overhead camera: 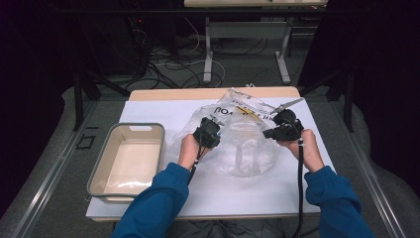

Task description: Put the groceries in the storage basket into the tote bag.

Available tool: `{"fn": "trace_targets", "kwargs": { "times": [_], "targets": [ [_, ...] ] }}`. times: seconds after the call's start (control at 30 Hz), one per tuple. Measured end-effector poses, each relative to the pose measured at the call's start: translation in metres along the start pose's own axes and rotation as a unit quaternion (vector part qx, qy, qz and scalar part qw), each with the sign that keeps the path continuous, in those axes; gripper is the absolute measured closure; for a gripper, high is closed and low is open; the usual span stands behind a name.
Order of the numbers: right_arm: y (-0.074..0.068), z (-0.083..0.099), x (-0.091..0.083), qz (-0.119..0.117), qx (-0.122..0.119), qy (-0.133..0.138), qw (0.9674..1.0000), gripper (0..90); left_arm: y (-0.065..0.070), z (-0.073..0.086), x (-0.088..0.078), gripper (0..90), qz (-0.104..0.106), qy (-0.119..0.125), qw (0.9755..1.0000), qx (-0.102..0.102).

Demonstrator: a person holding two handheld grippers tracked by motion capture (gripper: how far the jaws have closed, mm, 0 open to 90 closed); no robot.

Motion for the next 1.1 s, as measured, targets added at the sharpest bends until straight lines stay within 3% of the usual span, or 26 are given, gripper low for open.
{"fn": "trace_targets", "kwargs": {
  "times": [0.6,0.63,0.9,1.1],
  "targets": [
    [0.004,0.0,-0.001,0.001,0.003,0.002,1.0,90.0,0.004,-0.023,0.016,78.4,-0.004,0.032,0.9994,-0.013],
    [0.004,0.0,-0.001,0.002,0.003,0.001,1.0,90.0,0.004,-0.025,0.017,78.4,-0.005,0.042,0.9988,-0.022],
    [0.004,0.001,0.001,0.001,0.003,0.0,1.0,90.0,0.0,-0.031,0.017,78.4,-0.019,0.067,0.9974,-0.018],
    [0.004,0.001,0.0,0.001,0.003,-0.001,1.0,90.0,-0.001,-0.036,0.019,78.2,-0.026,0.092,0.9947,-0.036]
  ]
}}
Point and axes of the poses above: each handheld gripper's, and its own axes: x roughly forward along the jaws, z roughly out of its underside, y roughly to its right, the point moved 10 cm from there along x, roughly forward along the jaws, and after that the axes turned 7 degrees about -z, right-handed, at the moved point
